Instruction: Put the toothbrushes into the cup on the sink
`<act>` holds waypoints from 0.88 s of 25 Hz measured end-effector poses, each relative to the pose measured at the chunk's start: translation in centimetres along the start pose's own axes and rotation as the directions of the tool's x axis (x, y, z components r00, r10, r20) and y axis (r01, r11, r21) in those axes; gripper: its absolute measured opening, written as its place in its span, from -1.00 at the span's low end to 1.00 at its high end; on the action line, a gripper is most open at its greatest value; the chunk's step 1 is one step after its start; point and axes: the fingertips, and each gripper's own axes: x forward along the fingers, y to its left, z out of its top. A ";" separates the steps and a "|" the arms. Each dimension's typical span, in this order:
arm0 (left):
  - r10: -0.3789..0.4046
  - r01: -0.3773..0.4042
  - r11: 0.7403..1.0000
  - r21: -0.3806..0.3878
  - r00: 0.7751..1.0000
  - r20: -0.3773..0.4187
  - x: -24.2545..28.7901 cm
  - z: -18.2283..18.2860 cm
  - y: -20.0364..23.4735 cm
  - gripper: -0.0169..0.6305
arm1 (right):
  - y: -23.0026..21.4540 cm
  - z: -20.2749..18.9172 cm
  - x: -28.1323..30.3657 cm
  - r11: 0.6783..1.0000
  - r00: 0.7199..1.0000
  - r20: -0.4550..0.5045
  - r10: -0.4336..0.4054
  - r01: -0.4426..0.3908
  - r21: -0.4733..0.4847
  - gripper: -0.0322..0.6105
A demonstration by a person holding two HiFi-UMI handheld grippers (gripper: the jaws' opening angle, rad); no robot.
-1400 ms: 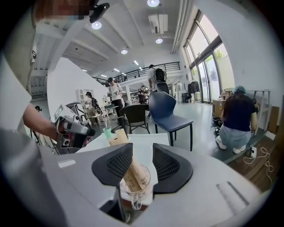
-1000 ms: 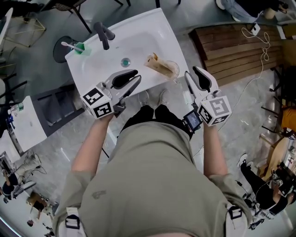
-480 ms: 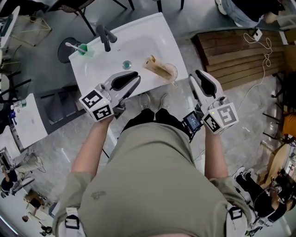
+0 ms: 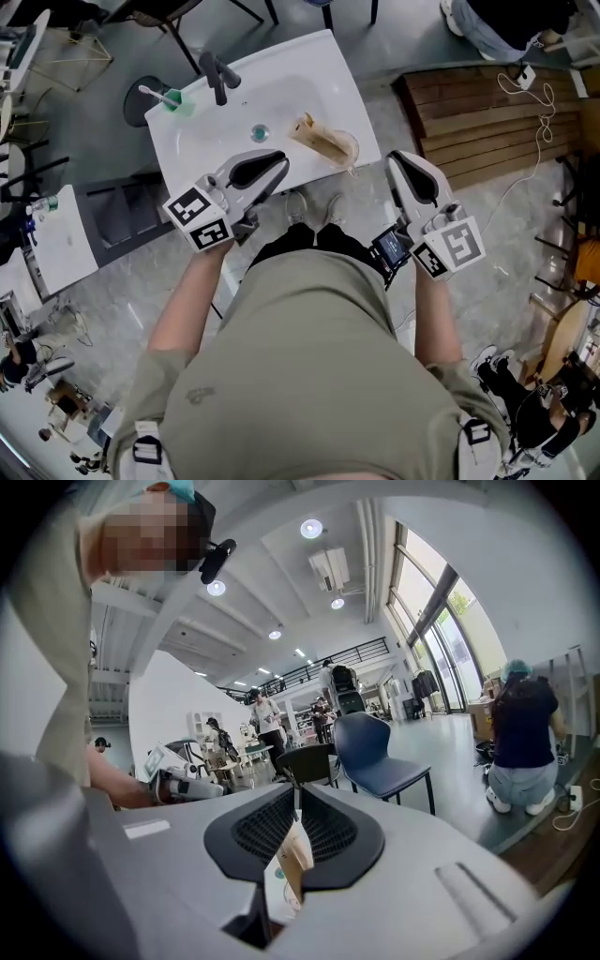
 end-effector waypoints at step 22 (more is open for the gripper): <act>-0.007 0.008 1.000 -0.028 0.999 0.033 1.2 0.1 -2.1 -0.93 | 0.8 -1.4 0.1 0.991 0.996 -0.025 0.086 -0.083 0.102 -0.87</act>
